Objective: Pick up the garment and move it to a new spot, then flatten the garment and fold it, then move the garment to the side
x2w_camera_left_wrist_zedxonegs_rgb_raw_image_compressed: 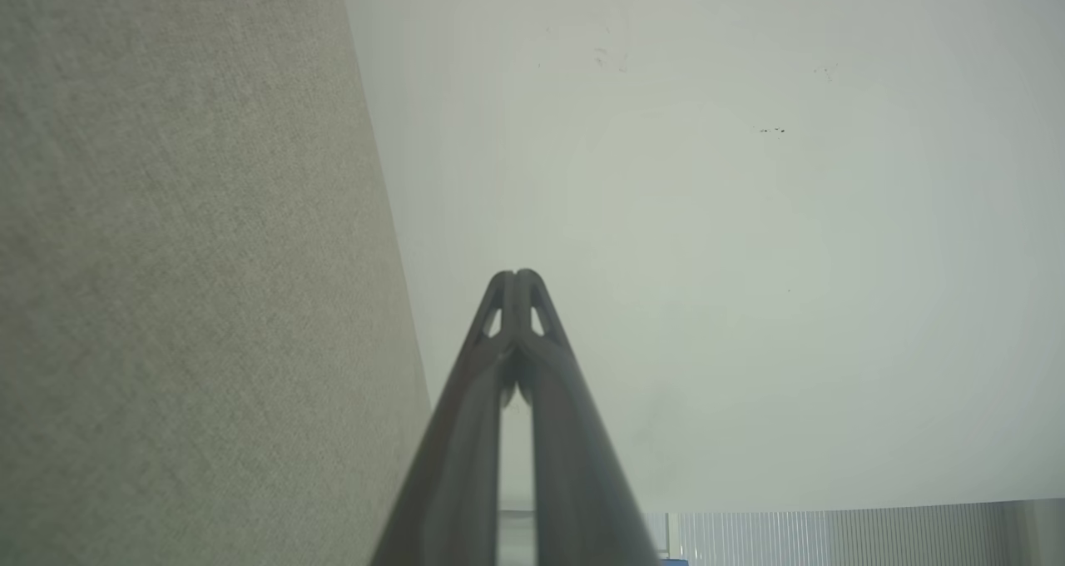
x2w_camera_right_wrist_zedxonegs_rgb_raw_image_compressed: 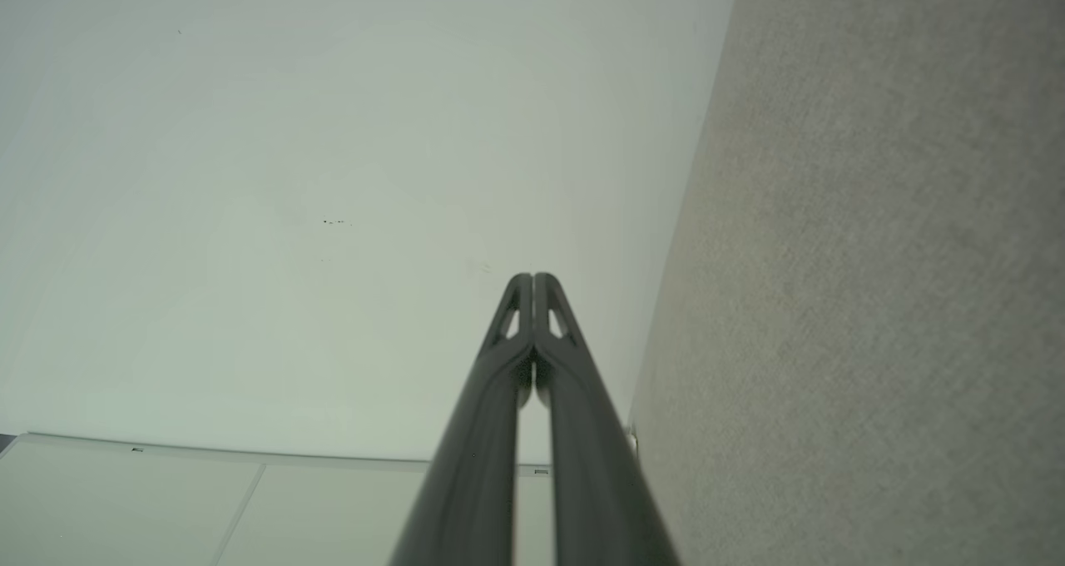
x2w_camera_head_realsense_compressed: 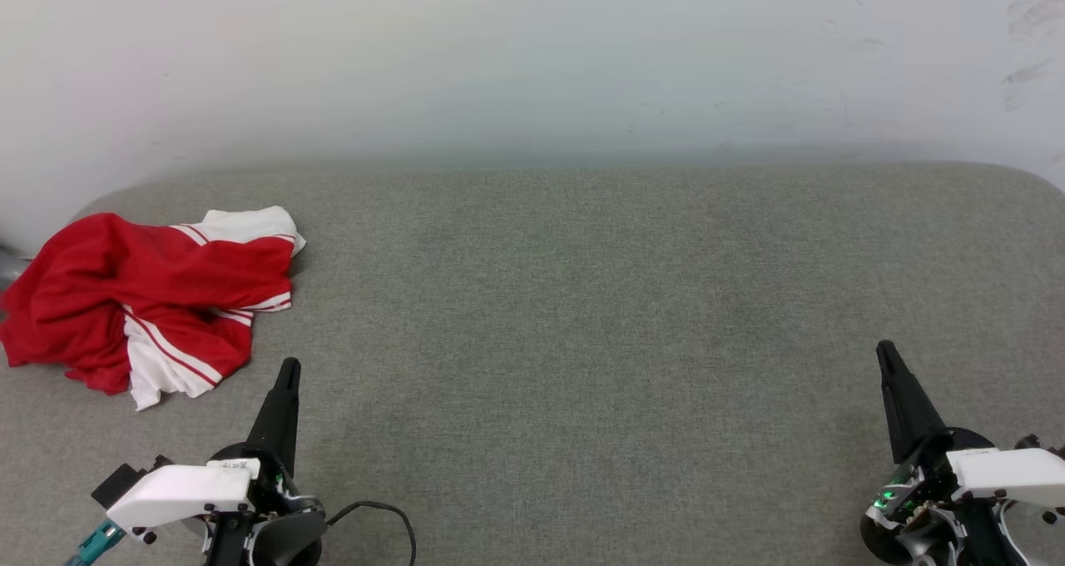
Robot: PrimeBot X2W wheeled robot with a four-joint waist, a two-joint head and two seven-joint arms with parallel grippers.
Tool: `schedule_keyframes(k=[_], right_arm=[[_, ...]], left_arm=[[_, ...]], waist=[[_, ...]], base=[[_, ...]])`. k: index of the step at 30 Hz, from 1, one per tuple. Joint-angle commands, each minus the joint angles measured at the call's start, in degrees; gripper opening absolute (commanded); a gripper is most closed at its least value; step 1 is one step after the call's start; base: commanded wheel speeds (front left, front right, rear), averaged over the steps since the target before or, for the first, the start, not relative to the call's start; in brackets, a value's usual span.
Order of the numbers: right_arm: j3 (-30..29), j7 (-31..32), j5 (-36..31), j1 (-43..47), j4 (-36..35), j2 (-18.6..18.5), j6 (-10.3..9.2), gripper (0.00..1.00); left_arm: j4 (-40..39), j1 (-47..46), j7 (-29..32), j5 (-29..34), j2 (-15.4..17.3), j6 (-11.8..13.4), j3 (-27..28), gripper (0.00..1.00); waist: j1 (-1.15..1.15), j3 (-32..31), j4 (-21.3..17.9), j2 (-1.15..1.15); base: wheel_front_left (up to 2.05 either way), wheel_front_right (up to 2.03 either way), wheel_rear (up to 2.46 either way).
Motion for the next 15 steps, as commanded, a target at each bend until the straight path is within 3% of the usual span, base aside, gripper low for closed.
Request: schedule_keyframes(k=[1,4,5,15], right_arm=[[0.05,0.01,0.23,-0.61,0.03,0.17,-0.02,0.0],[0.05,0.01,0.22,-0.61,0.03,0.17,-0.02,0.0],[0.0,-0.01,-0.01,0.0,0.01,0.0,0.0,1.0],[1.0,-1.85,-1.93,1.72,1.68,0.04,-0.01,1.0]], left_arm=[[0.01,-0.4,0.24,0.09,-0.1,-0.18,0.12,0.0],[0.01,-0.4,0.24,0.09,-0.1,-0.18,0.12,0.0],[0.01,0.0,-0.02,0.01,0.0,0.0,-0.01,1.0],[0.86,2.26,-1.93,1.13,-0.14,0.05,-0.65,1.0]], waist=[[0.0,0.0,0.0,0.0],[0.0,0.0,0.0,0.0],[0.0,0.0,0.0,0.0],[0.0,0.05,-0.05,0.0]], base=[[0.0,0.0,0.0],[0.0,0.0,0.0],[0.0,0.0,0.0],[0.0,0.0,0.0]])
